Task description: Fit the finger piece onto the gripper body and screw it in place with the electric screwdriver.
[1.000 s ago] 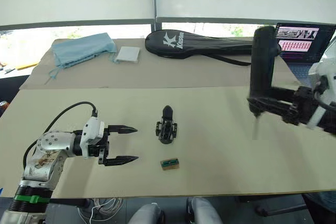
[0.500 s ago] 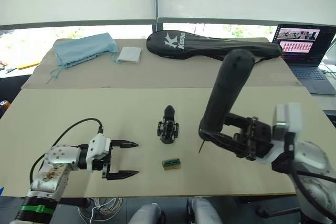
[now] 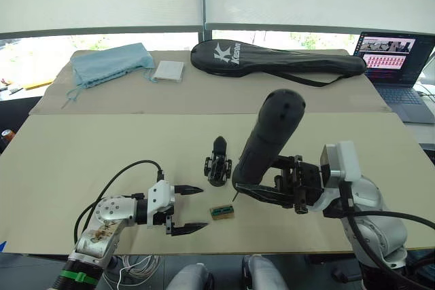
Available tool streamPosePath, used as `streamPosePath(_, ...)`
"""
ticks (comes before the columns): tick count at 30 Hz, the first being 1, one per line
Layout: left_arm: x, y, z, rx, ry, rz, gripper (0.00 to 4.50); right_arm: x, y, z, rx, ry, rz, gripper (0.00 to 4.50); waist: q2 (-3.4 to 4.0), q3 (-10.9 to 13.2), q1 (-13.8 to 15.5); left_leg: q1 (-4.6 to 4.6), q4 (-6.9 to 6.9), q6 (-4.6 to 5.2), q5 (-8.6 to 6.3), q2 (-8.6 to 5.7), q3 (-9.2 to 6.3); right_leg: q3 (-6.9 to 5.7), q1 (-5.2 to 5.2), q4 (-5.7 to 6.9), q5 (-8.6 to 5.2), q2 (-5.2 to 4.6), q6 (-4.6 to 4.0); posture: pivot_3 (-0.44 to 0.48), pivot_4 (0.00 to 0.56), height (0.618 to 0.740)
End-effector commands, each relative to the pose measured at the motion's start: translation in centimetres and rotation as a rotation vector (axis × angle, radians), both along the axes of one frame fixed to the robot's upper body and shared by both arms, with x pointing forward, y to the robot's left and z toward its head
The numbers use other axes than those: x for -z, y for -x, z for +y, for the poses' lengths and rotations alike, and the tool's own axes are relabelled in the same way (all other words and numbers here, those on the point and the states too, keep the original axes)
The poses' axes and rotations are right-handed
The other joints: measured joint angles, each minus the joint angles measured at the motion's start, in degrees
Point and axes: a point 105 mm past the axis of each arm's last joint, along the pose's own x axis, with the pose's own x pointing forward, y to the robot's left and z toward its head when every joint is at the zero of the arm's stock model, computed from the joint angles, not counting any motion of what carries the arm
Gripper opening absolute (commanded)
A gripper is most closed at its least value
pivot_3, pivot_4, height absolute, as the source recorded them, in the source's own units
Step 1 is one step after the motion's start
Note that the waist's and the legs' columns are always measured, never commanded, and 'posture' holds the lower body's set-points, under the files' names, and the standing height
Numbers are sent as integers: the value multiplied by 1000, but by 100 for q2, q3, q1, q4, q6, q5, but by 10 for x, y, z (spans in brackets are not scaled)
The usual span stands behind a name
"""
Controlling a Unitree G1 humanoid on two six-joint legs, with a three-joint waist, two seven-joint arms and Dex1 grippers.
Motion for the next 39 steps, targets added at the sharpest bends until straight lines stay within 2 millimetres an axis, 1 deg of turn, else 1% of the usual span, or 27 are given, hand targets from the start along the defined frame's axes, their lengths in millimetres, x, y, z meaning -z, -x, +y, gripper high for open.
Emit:
streamPosePath(1, -2, 6, -11, 59, 7, -20, 4500, -11, 7, 6, -38, -15, -101, 1900, 0, 0, 0, 0, 0, 0, 0, 0, 0, 0, 0, 1, 0, 0, 0, 0, 150, 740)
streamPosePath(5, 3, 0, -15, 45, -3, -14, 4500, -9, 8, 10, -47, -19, -104, 1900, 0, 0, 1, 0, 0, 0, 0, 0, 0, 0, 0, 0, 0, 0, 0, 0, 150, 740)
streamPosePath(8, -2, -9, -16, -7, 19, -8, 4500, -8, 8, 13, -43, -18, -102, 1900, 0, 0, 6, 0, 1, 0, 0, 0, 0, 0, 1, 1, 0, 0, 0, 0, 150, 740)
streamPosePath(14, 2, 2, -21, 56, 12, -1, 4500, -4, 3, 12, -21, -2, -95, 1900, 0, 0, 3, 0, 0, 0, 0, 0, 0, 0, 0, 1, 0, 0, 0, 0, 150, 740)
streamPosePath(23, 9, 7, -32, 98, 5, -4, 4500, 3, 2, 13, -18, 26, -91, 1900, 1, -1, 12, 2, 1, 0, 0, 0, 0, 0, 3, 0, 0, -2, 0, 0, 150, 740)
streamPosePath(32, 15, 1, -40, 110, -14, -14, 4500, 9, 4, 14, -22, 52, -78, 1900, 3, -3, 45, 5, 1, 0, 0, -2, 0, 0, 8, -1, 0, -3, 1, 0, 150, 740)
streamPosePath(39, 17, 0, -39, 111, -22, -7, 4500, 9, 4, 11, -19, 61, -94, 1900, 3, -4, 59, 8, 2, 1, 0, -3, 0, 1, 11, 0, 0, -4, 1, 0, 150, 740)
